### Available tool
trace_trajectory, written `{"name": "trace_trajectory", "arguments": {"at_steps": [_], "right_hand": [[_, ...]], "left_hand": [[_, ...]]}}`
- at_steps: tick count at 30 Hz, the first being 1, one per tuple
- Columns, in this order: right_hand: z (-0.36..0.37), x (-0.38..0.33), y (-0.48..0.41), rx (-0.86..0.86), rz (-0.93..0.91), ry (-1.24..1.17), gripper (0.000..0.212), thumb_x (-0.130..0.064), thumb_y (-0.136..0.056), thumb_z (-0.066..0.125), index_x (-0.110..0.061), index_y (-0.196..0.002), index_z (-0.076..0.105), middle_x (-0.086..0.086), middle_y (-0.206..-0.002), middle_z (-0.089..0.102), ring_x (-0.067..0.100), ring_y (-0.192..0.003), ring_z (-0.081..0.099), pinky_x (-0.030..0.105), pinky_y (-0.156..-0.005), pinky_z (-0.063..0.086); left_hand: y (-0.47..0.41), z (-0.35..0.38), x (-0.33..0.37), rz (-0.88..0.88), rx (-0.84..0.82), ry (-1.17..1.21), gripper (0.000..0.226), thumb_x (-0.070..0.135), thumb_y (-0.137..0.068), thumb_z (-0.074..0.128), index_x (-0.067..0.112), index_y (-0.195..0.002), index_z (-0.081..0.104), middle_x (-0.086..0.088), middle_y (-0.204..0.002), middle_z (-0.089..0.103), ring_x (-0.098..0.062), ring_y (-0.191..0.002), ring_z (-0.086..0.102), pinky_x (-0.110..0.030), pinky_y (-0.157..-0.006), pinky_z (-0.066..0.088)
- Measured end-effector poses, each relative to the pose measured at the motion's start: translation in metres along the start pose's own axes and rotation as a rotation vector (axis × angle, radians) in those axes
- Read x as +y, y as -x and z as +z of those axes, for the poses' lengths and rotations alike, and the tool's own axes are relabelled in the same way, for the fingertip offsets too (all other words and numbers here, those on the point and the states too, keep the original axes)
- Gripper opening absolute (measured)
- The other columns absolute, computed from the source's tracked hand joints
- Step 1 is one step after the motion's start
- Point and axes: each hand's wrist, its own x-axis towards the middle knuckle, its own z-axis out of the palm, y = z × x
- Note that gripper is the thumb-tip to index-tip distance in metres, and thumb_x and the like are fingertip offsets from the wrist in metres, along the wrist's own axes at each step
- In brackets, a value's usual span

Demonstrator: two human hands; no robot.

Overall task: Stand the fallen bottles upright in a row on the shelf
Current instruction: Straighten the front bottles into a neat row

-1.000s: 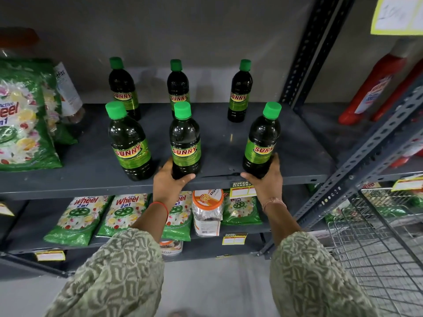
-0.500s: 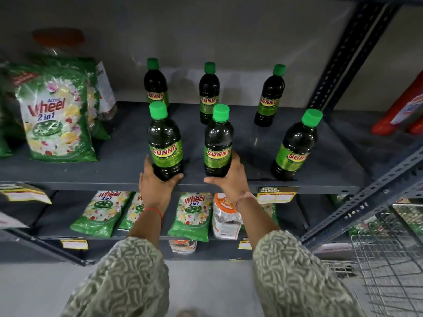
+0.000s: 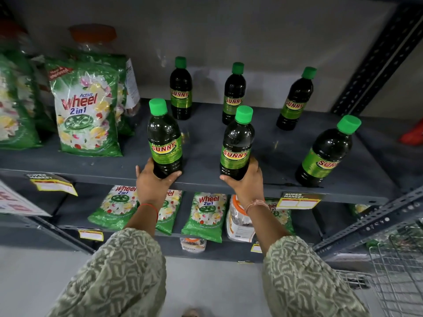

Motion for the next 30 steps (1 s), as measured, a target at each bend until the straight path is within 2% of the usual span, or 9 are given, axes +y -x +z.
{"name": "trace_trajectory", "arguments": {"at_steps": [2, 4, 7, 9, 13, 25, 30], "right_hand": [[0.000, 0.001, 0.001, 0.016, 0.003, 0.001, 0.083, -0.027, -0.061, 0.083, -0.001, -0.126, 0.039, 0.021, -0.118, 0.053, 0.034, -0.113, 0.047, 0.041, -0.094, 0.043], [0.000, 0.001, 0.001, 0.016, 0.009, 0.003, 0.084, -0.027, -0.062, 0.083, -0.001, -0.127, 0.038, 0.021, -0.119, 0.053, 0.034, -0.113, 0.047, 0.039, -0.093, 0.042], [-0.001, 0.001, 0.001, 0.021, 0.011, 0.008, 0.083, -0.027, -0.062, 0.083, -0.002, -0.127, 0.039, 0.021, -0.121, 0.053, 0.034, -0.114, 0.049, 0.039, -0.093, 0.043], [-0.002, 0.001, 0.000, 0.026, 0.015, 0.004, 0.081, -0.026, -0.062, 0.083, -0.003, -0.126, 0.040, 0.020, -0.121, 0.054, 0.034, -0.113, 0.051, 0.038, -0.092, 0.044], [-0.001, 0.003, 0.002, 0.021, 0.029, 0.000, 0.080, -0.028, -0.063, 0.082, -0.005, -0.126, 0.039, 0.020, -0.119, 0.057, 0.035, -0.111, 0.054, 0.044, -0.093, 0.049], [-0.004, 0.003, 0.003, 0.010, 0.014, -0.005, 0.073, -0.024, -0.066, 0.081, -0.004, -0.124, 0.040, 0.020, -0.116, 0.060, 0.034, -0.107, 0.057, 0.038, -0.089, 0.049], [-0.004, 0.003, 0.003, 0.003, 0.012, 0.007, 0.076, -0.026, -0.066, 0.080, -0.004, -0.126, 0.039, 0.020, -0.116, 0.060, 0.035, -0.108, 0.057, 0.041, -0.089, 0.051]], "left_hand": [[-0.001, -0.003, 0.001, -0.018, -0.011, 0.012, 0.068, 0.032, -0.065, 0.081, 0.008, -0.122, 0.054, -0.015, -0.120, 0.067, -0.034, -0.128, 0.046, -0.038, -0.121, 0.016], [-0.002, -0.005, 0.000, -0.033, -0.035, 0.025, 0.070, 0.034, -0.064, 0.081, 0.010, -0.123, 0.053, -0.015, -0.121, 0.066, -0.036, -0.130, 0.042, -0.045, -0.117, 0.027], [-0.002, -0.008, -0.002, -0.019, -0.076, 0.029, 0.076, 0.035, -0.061, 0.083, 0.013, -0.126, 0.050, -0.014, -0.122, 0.064, -0.036, -0.124, 0.047, -0.050, -0.106, 0.040], [-0.001, -0.010, -0.002, -0.005, -0.095, 0.023, 0.078, 0.031, -0.062, 0.083, 0.013, -0.129, 0.047, -0.015, -0.122, 0.063, -0.035, -0.119, 0.052, -0.045, -0.101, 0.045], [0.000, -0.012, 0.000, 0.010, -0.102, 0.009, 0.075, 0.026, -0.068, 0.080, 0.011, -0.132, 0.044, -0.016, -0.124, 0.063, -0.034, -0.116, 0.056, -0.040, -0.095, 0.046], [-0.003, -0.014, 0.000, -0.042, -0.143, 0.061, 0.074, 0.023, -0.067, 0.081, 0.015, -0.131, 0.044, -0.013, -0.122, 0.065, -0.030, -0.115, 0.059, -0.040, -0.098, 0.048], [-0.004, -0.015, 0.000, -0.041, -0.159, 0.051, 0.075, 0.024, -0.068, 0.080, 0.015, -0.133, 0.043, -0.013, -0.124, 0.064, -0.031, -0.117, 0.057, -0.040, -0.098, 0.047]]}}
